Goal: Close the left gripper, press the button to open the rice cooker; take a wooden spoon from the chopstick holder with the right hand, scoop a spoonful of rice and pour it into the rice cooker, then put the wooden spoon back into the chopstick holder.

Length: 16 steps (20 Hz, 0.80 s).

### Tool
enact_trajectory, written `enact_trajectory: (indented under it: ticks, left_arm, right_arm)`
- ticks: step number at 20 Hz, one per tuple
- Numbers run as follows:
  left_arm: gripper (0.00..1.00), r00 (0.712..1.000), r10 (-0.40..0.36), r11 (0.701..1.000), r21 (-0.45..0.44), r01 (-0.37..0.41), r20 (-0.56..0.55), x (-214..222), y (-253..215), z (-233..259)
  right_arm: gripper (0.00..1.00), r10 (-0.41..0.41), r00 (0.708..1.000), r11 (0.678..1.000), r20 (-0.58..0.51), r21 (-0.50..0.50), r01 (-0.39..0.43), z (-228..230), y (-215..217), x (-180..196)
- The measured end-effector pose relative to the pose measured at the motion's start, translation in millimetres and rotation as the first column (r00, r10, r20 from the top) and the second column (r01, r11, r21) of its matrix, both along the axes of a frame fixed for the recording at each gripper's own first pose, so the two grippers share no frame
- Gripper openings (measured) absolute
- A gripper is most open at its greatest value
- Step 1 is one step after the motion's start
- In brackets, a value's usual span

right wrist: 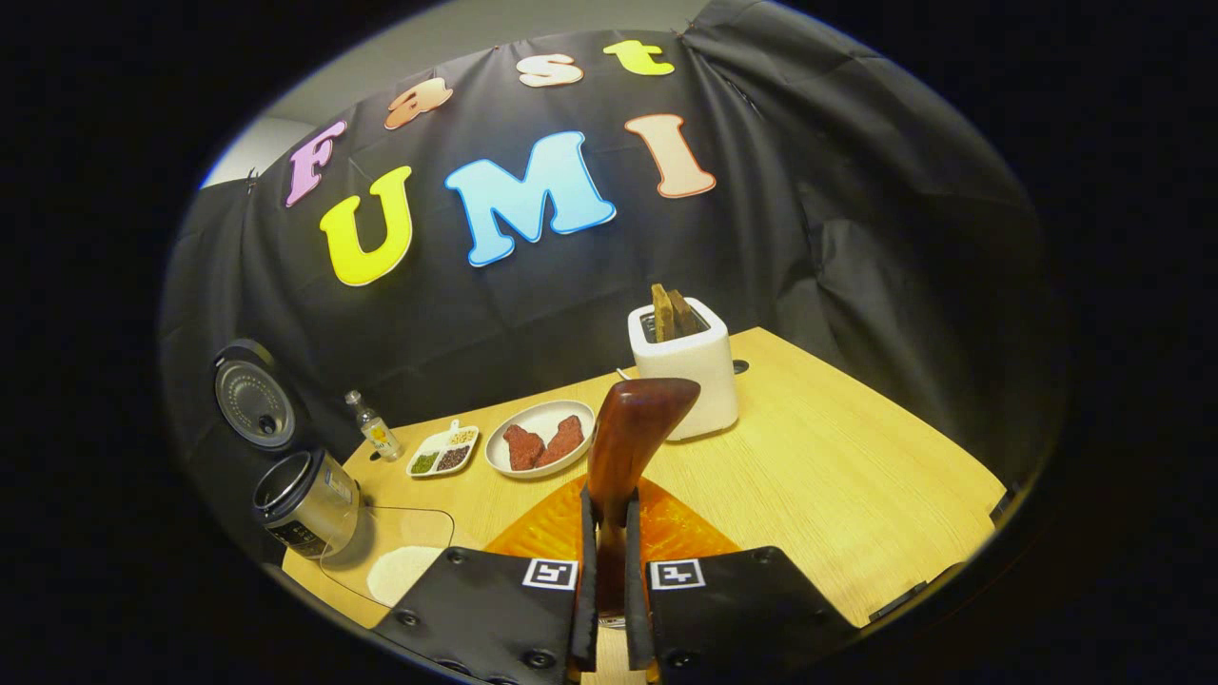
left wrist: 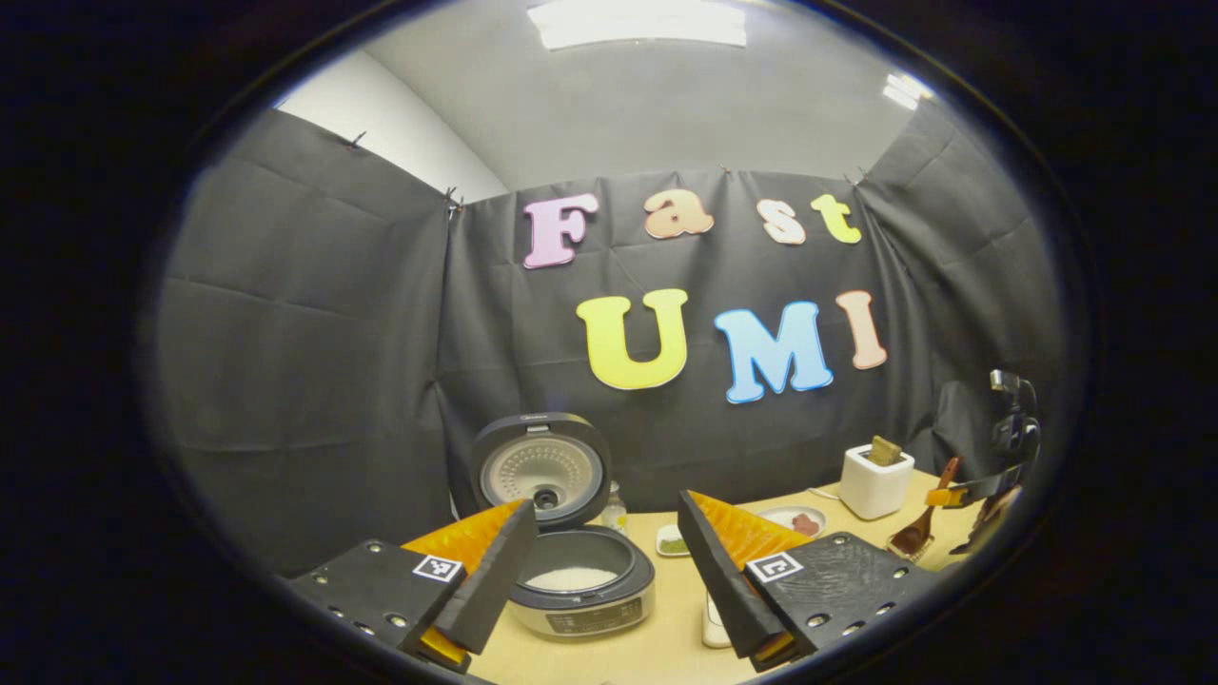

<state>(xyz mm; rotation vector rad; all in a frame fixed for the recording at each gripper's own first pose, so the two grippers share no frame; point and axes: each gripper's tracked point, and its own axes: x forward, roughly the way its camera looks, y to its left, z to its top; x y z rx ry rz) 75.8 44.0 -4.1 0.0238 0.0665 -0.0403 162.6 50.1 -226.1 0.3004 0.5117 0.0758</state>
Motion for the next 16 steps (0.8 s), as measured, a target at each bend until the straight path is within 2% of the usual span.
enact_trajectory:
  ticks: [3, 4, 6, 9, 10, 11, 12, 13, 15, 16]
  left_arm:
    - [0.89, 1.0, 0.004, 1.0, 0.0, -0.004, -0.003, -2.0, 0.6, -1.0]
    - [0.89, 1.0, 0.004, 1.0, 0.0, -0.004, -0.004, -3.8, 0.5, -0.7]
    - [0.89, 1.0, 0.004, 1.0, -0.003, -0.004, 0.0, -4.5, 0.0, -0.2]
    - [0.89, 1.0, 0.001, 1.0, -0.006, -0.001, 0.007, -5.4, -3.4, 3.1]
    - [0.89, 1.0, -0.002, 1.0, -0.009, 0.002, 0.009, -5.8, -5.1, 3.0]
    - [0.89, 1.0, -0.005, 1.0, -0.014, 0.005, 0.01, -6.2, -7.3, 3.5]
    - [0.89, 1.0, -0.007, 1.0, -0.019, 0.007, 0.013, -6.5, -8.9, 4.2]
    - [0.89, 1.0, -0.008, 1.0, -0.024, 0.009, 0.015, -6.9, -10.1, 5.3]
    - [0.89, 1.0, -0.014, 0.999, -0.036, 0.015, 0.019, -7.2, -14.4, 6.0]
    - [0.89, 1.0, -0.017, 0.999, -0.039, 0.018, 0.021, -6.6, -16.2, 6.7]
  right_arm:
    - [0.16, 0.021, 1.0, 1.0, -0.015, 0.004, -0.021, -12.1, 5.0, -6.1]
    - [0.14, 0.024, 1.0, 1.0, -0.02, -0.003, -0.024, -13.8, 3.3, -9.3]
    - [0.19, 0.038, 0.999, 0.999, -0.036, 0.009, -0.038, -20.6, 5.3, -13.0]
    - [0.24, 0.027, 1.0, 1.0, -0.004, -0.008, -0.027, -9.6, -2.5, -13.3]
    - [0.42, 0.025, 1.0, 0.999, -0.001, -0.021, -0.025, -5.8, -6.9, -12.2]
    - [0.52, 0.021, 1.0, 0.999, 0.006, -0.038, -0.021, -2.2, -12.5, -14.5]
    - [0.72, 0.017, 1.0, 0.998, 0.016, -0.055, -0.016, 3.2, -18.8, -15.9]
    - [0.75, 0.009, 1.0, 0.997, 0.023, -0.077, -0.007, 5.9, -25.9, -16.8]
    - [0.98, -0.007, 0.999, 0.992, 0.044, -0.124, 0.012, 17.6, -41.4, -20.3]
    - [0.98, -0.014, 0.998, 0.989, 0.062, -0.145, 0.023, 25.9, -48.1, -21.0]
